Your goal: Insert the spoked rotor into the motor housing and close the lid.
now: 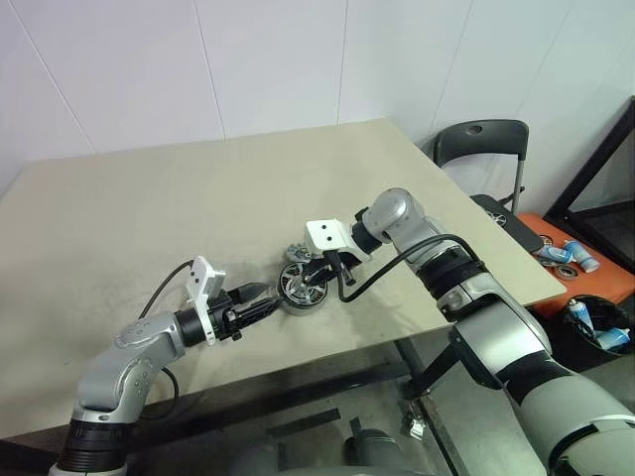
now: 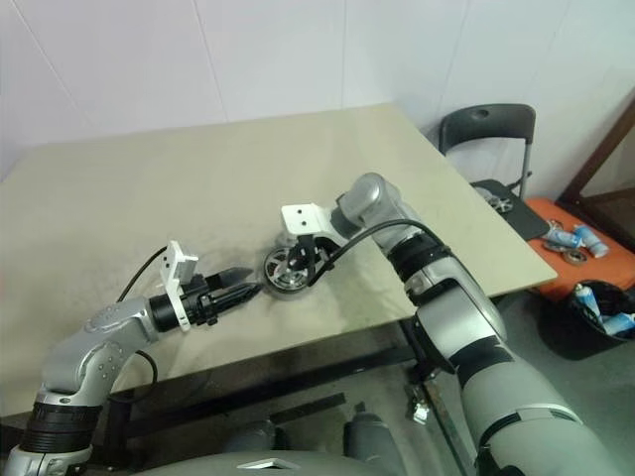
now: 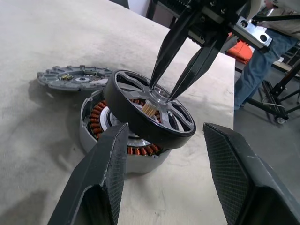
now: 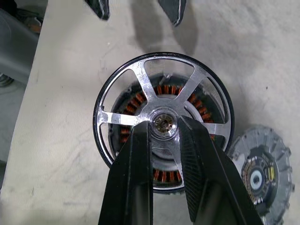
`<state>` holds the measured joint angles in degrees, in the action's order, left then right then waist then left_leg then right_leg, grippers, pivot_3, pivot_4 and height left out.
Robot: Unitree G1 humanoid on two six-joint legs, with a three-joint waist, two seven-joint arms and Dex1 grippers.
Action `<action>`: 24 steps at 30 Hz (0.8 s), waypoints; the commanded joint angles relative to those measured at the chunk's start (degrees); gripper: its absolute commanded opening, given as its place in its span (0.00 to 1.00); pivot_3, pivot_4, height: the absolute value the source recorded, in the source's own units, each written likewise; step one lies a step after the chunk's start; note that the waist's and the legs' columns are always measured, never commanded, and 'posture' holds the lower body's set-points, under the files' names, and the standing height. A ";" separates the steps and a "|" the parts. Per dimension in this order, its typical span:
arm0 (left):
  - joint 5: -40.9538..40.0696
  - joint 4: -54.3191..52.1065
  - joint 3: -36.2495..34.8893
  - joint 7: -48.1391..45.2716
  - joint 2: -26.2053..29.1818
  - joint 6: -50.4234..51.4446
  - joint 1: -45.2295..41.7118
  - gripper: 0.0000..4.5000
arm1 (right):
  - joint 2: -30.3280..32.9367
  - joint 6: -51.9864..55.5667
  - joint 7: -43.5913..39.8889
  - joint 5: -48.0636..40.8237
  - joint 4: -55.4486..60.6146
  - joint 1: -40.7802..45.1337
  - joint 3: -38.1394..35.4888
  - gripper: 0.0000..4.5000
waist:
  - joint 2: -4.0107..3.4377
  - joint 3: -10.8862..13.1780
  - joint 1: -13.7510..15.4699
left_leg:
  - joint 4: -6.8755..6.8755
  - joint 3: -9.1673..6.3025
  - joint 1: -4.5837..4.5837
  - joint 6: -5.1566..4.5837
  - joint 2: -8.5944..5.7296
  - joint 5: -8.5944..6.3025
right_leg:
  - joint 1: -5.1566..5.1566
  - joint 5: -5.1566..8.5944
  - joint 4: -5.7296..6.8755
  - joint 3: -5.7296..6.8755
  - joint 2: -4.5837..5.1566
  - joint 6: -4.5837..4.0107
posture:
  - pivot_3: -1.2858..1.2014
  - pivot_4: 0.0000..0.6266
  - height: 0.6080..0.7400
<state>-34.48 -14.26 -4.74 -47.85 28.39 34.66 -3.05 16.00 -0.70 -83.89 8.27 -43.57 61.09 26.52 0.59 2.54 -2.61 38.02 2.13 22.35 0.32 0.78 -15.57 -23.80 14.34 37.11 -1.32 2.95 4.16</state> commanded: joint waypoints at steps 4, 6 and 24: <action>-1.36 -3.63 -0.78 -0.81 1.40 -0.28 0.81 0.60 | -1.72 -3.08 0.82 0.14 -3.31 4.58 -0.92 0.10 | 0.00 0.00 -0.02 | -0.01 0.00 0.00 0.02 0.00 0.00 | -0.03 0.00 0.01 0.00 0.00 -0.02 | 0.52 0.00 1.00; -1.57 -4.43 -0.58 -1.37 1.99 -0.08 1.48 0.60 | -2.13 -3.74 0.72 0.39 -3.99 4.69 -0.68 0.10 | 0.00 0.00 -0.01 | -0.02 0.00 0.02 0.02 0.00 0.00 | -0.04 0.00 0.00 -0.01 0.00 -0.02 | 0.52 0.00 1.00; -2.23 -6.39 0.16 0.67 1.52 0.39 2.19 0.60 | -2.89 -7.53 0.57 2.92 -7.04 3.84 0.02 0.10 | -0.01 0.00 -0.02 | -0.06 0.00 0.04 0.06 -0.01 -0.01 | -0.10 -0.01 0.01 0.00 0.03 -0.03 | 0.52 0.00 1.00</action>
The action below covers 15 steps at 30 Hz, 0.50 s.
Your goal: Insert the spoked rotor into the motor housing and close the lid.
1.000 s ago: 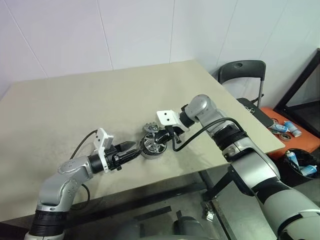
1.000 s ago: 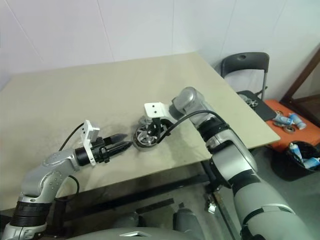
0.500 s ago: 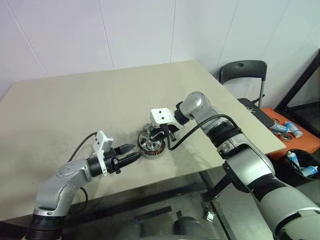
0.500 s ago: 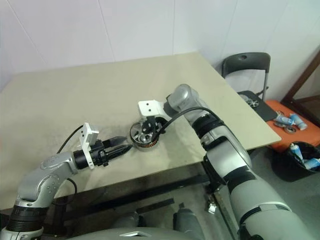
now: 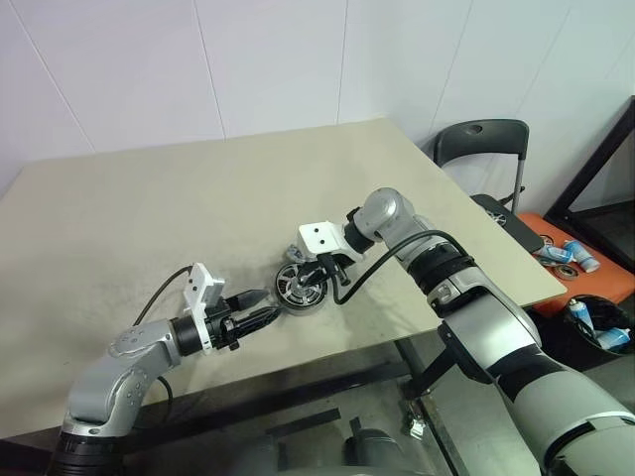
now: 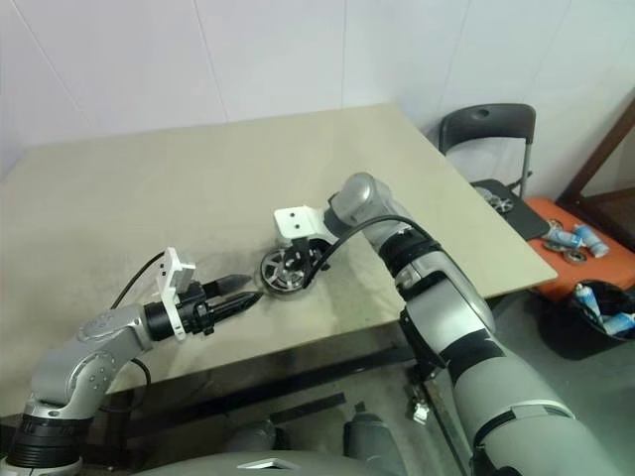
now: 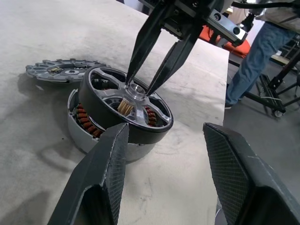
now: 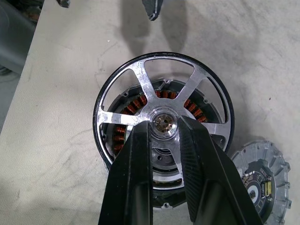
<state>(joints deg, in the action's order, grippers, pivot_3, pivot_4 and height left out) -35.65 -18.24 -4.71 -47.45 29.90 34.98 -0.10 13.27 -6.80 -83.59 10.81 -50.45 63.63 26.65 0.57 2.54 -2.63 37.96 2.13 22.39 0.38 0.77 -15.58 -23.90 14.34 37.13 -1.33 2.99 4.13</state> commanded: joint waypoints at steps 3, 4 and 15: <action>-1.04 -2.67 0.33 0.55 -0.29 0.03 -0.45 0.60 | -0.07 -2.66 0.91 1.10 -0.73 0.91 0.20 0.10 | 0.00 0.00 -0.01 | 0.00 0.00 0.00 0.00 0.00 0.00 | 0.00 0.00 0.00 0.00 0.00 0.00 | 0.52 0.00 1.00; -1.03 -2.82 0.40 0.65 -0.40 0.06 -0.33 0.60 | -0.10 -2.96 1.17 1.28 -1.06 0.91 0.19 0.10 | 0.00 0.00 -0.01 | 0.00 0.00 0.00 0.00 0.00 0.00 | 0.01 0.00 0.00 0.00 0.00 0.00 | 0.52 0.00 1.00; -1.38 -3.68 0.85 1.70 -0.99 0.43 0.04 0.60 | 0.09 -6.70 3.33 3.21 -4.98 2.47 0.25 0.10 | -0.01 -0.02 -0.03 | 0.01 0.00 -0.17 0.09 0.01 0.05 | 0.18 -0.03 0.03 0.01 -0.03 -0.09 | 0.52 0.00 1.00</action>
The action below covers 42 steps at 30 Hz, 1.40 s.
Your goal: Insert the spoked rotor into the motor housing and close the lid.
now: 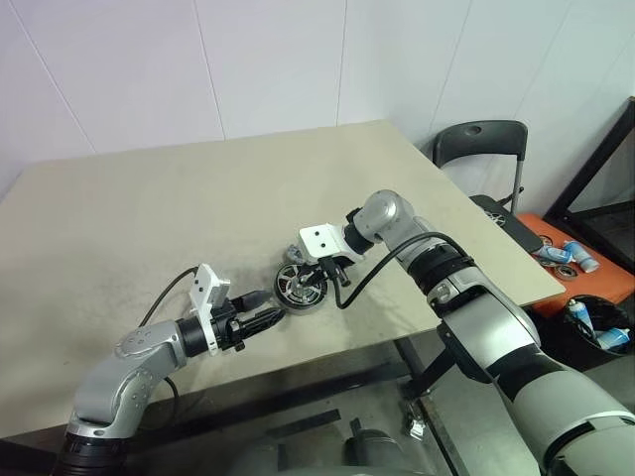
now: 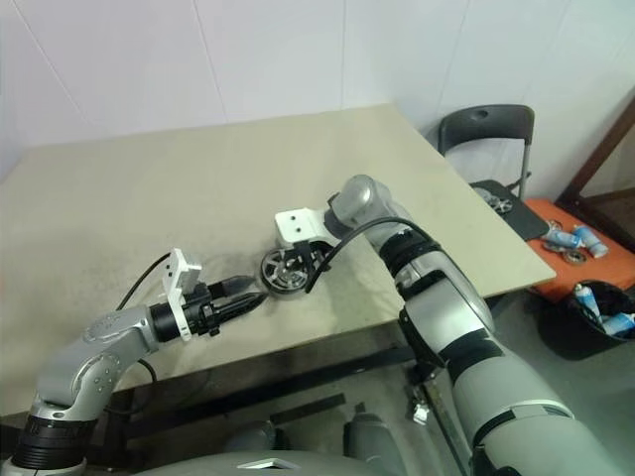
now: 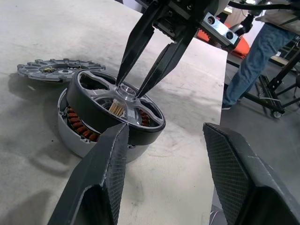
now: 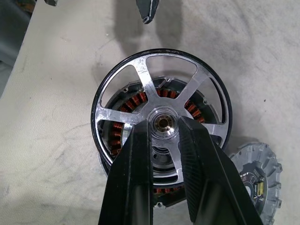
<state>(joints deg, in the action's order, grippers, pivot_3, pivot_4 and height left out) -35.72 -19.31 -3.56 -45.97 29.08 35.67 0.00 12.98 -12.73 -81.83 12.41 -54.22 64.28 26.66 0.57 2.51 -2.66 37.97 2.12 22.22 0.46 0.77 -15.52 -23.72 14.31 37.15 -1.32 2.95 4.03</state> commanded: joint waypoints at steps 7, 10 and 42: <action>-1.25 -3.20 0.05 0.81 -0.68 -0.08 0.17 0.60 | 0.58 -1.60 0.86 1.20 -1.59 3.44 -0.57 0.10 | -0.01 0.00 0.06 | 0.03 0.00 -0.08 0.00 0.00 0.01 | 0.09 -0.01 -0.01 0.01 -0.01 -0.04 | 0.52 0.00 1.00; -1.24 -2.80 0.08 0.76 -0.64 -0.13 -0.21 0.60 | 0.62 -1.56 -0.05 0.73 -0.84 4.02 -0.85 0.10 | -0.01 0.01 0.06 | 0.03 -0.01 -0.07 -0.02 0.00 0.03 | 0.08 -0.01 -0.01 0.00 -0.04 -0.04 | 0.52 0.00 1.00; -0.44 -1.06 0.46 -0.17 -1.19 -1.70 0.55 0.60 | 1.68 -4.07 -1.53 2.43 2.29 1.86 0.43 0.10 | -0.02 0.01 0.09 | 0.01 -0.02 0.07 -0.03 0.03 0.04 | -0.04 -0.02 -0.04 0.02 -0.07 -0.03 | 0.52 0.00 1.00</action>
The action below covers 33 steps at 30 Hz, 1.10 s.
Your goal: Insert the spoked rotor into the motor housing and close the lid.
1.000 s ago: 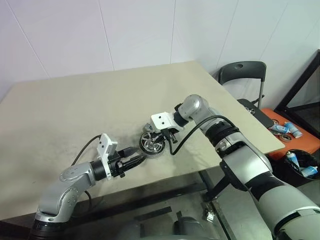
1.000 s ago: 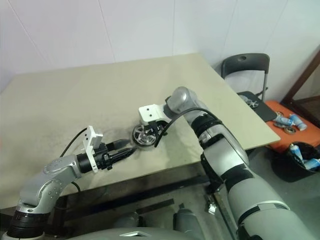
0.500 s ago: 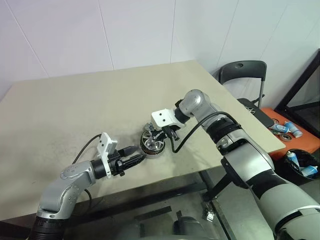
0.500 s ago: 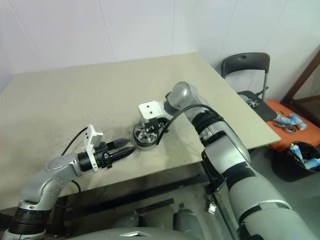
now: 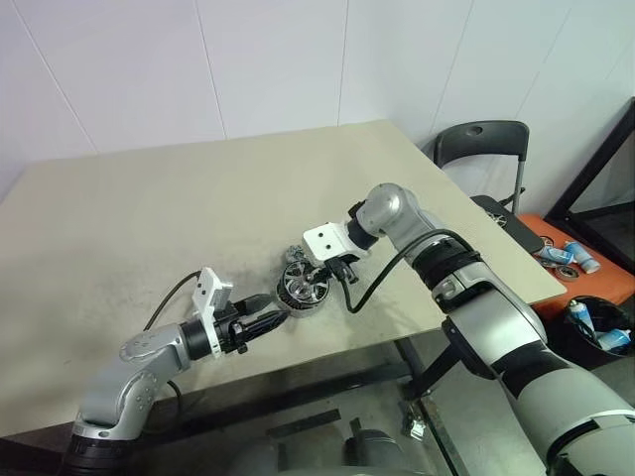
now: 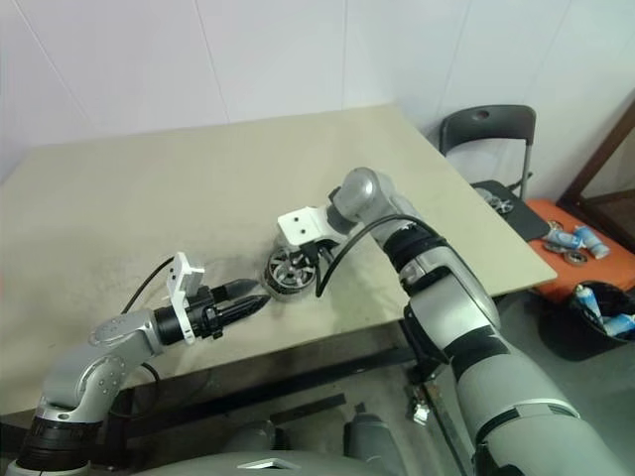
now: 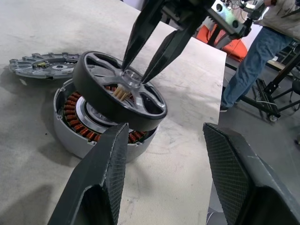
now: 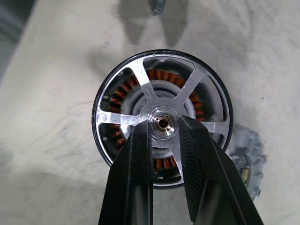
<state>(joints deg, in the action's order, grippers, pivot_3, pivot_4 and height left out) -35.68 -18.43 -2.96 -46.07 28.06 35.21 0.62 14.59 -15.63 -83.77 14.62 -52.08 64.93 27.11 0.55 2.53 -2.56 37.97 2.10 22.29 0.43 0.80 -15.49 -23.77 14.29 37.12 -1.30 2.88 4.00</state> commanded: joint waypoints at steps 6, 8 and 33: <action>-0.49 -2.02 0.22 0.19 -0.42 -1.36 0.09 0.60 | -0.15 -2.56 2.06 0.95 -1.02 1.69 0.11 0.10 | 0.00 0.00 -0.03 | 0.00 0.00 0.00 0.00 0.00 0.00 | 0.00 0.00 0.00 -0.01 0.01 0.00 | 0.52 0.00 1.00; -0.44 -1.84 0.26 0.12 -0.40 -1.38 0.04 0.60 | 0.00 -3.20 1.24 0.93 -0.43 1.19 0.49 0.10 | 0.00 0.00 -0.03 | 0.00 0.00 0.00 0.00 0.00 0.00 | 0.00 0.00 0.00 -0.01 0.01 -0.01 | 0.52 0.00 1.00; -0.28 -1.17 0.02 0.18 -0.64 -1.81 0.13 0.60 | -0.89 15.19 -4.13 -9.80 11.18 2.70 -6.65 0.62 | -0.01 0.01 0.00 | -0.01 -0.02 0.03 0.00 0.02 0.00 | -0.06 0.00 0.00 -0.01 0.03 0.00 | 0.52 0.00 1.00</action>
<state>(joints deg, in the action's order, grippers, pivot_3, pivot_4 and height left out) -35.64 -18.49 -2.48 -45.83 27.28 34.46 1.38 14.30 -6.12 -88.21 9.31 -45.32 64.78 24.65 0.54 2.54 -2.57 37.96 2.08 22.35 0.44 0.82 -15.49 -23.86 14.29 37.12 -1.32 2.92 4.00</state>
